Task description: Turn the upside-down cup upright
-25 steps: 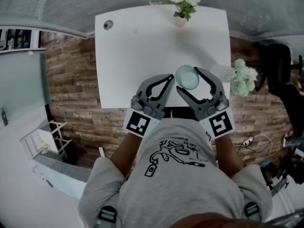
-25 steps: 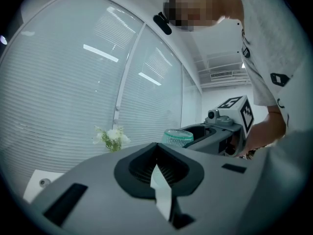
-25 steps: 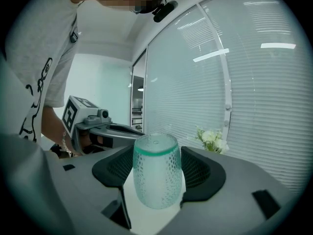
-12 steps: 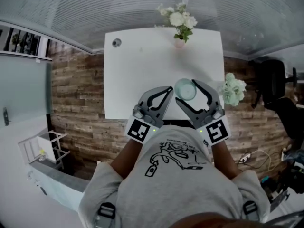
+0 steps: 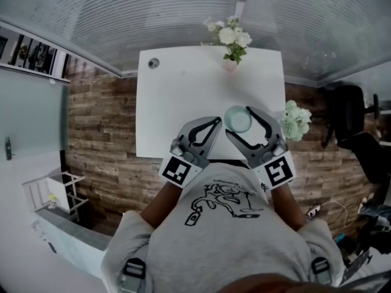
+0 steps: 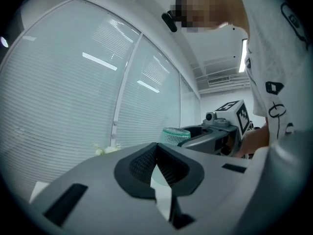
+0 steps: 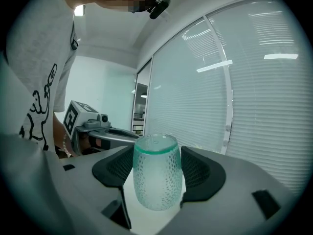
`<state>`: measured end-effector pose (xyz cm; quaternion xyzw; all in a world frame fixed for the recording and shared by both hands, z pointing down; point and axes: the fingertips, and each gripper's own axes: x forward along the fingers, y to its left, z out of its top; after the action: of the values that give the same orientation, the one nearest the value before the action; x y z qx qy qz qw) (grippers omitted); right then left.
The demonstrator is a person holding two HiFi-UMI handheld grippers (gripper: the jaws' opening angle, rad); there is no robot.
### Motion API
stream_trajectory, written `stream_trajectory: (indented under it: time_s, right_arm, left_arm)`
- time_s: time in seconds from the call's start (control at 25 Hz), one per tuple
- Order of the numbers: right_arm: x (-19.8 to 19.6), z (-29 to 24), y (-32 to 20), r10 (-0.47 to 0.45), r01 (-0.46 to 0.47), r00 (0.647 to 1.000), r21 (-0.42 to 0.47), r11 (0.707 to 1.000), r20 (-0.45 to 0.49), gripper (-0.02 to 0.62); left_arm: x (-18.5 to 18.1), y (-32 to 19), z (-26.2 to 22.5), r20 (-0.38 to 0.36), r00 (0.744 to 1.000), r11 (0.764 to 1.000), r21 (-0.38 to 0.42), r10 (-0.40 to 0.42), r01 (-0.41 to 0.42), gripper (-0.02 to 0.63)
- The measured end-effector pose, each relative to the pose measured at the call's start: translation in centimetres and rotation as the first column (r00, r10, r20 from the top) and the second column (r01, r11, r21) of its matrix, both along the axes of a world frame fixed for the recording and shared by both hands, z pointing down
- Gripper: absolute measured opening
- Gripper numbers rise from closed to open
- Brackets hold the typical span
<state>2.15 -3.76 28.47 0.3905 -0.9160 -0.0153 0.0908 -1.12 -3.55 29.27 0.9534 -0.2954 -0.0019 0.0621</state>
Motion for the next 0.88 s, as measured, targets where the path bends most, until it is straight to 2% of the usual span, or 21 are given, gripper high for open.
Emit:
stream_trajectory:
  time_s: [0.52,0.72,0.88]
  right_arm:
    - [1.8,0.3,-0.8,0.06,-0.049,0.988,-0.082,0.995,0.143,0.321]
    - [2.5,0.9,-1.1,0.087,-0.048,0.963,-0.154,0.987,0.256,0.321]
    - [2.8,1.4,-1.2,0.116,-0.036,0.927,-0.224,0.974,0.355,0.321]
  left_arm:
    - [0.2,0.1,0.5,0.001,1.0,1.0,-0.029,0.011,-0.011,0.005]
    - [0.0,0.4,0.4,-0.001,1.0,0.999,-0.029,0.012,-0.012,0.006]
    - [-0.2,0.9,0.3,-0.004,1.0,0.999,-0.028,0.016,-0.016,0.006]
